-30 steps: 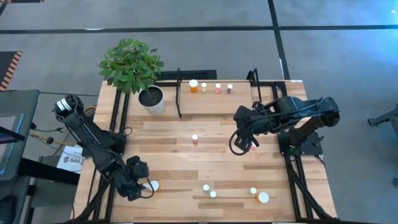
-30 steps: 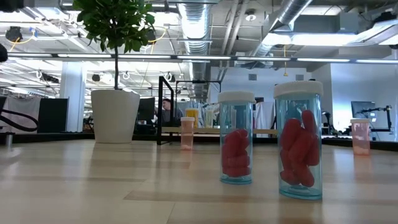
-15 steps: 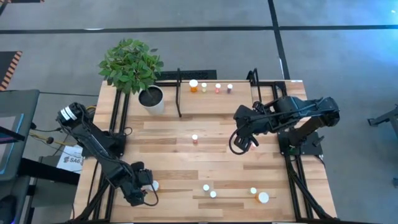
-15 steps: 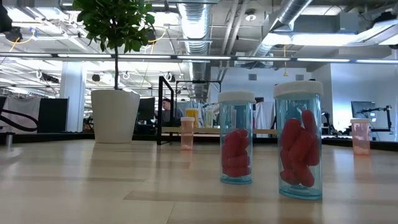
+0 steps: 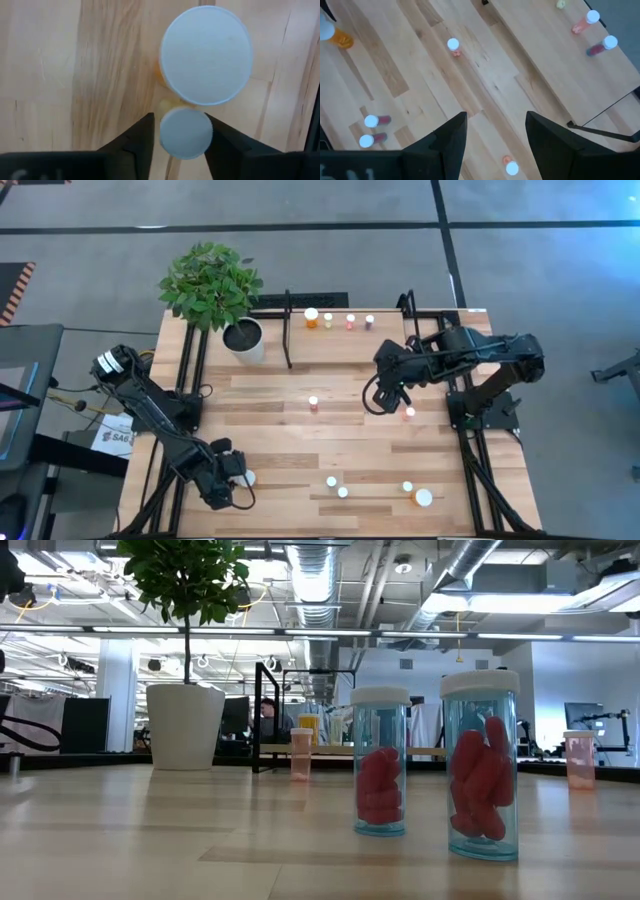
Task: Pick and place medicine bottles onto shelf by color
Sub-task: Put the left yellow pill bottle on the shelf
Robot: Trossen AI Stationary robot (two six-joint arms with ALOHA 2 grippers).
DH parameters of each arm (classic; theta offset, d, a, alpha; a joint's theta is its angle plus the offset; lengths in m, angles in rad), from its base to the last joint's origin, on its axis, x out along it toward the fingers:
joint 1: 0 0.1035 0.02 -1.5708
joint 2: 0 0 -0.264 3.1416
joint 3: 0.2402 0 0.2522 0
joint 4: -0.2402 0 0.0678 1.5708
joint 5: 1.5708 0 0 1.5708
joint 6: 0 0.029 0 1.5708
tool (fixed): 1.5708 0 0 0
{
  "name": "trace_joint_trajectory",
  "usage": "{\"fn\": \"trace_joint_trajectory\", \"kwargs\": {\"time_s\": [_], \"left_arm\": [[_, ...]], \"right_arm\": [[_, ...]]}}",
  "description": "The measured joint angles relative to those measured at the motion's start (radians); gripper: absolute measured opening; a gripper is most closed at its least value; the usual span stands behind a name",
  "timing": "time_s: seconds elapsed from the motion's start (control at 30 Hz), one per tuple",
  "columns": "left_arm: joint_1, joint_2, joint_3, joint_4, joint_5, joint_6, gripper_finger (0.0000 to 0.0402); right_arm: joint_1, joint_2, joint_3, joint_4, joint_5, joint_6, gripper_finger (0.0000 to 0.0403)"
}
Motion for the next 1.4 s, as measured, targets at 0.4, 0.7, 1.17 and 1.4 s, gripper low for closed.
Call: {"fn": "trace_joint_trajectory", "kwargs": {"time_s": [0.4,0.7,1.17,1.4], "left_arm": [[0.0,-0.021,0.028,-0.104,0.002,-0.099,0.009],[0.071,-0.052,0.08,-0.279,-0.024,-0.029,0.0112],[0.346,-0.134,0.08,-0.39,-0.089,0.283,0.01],[0.509,-0.137,0.08,-0.347,-0.154,0.499,0.01]], "right_arm": [[-0.011,0.0,0.0,0.0,0.0,-0.04,0.0225],[-0.017,0.0,0.0,0.0,0.0,-0.101,0.0225],[-0.128,-0.006,0.001,0.0,0.001,-0.383,0.0225],[-0.245,-0.014,0.001,0.0,0.001,-0.509,0.0225]]}}
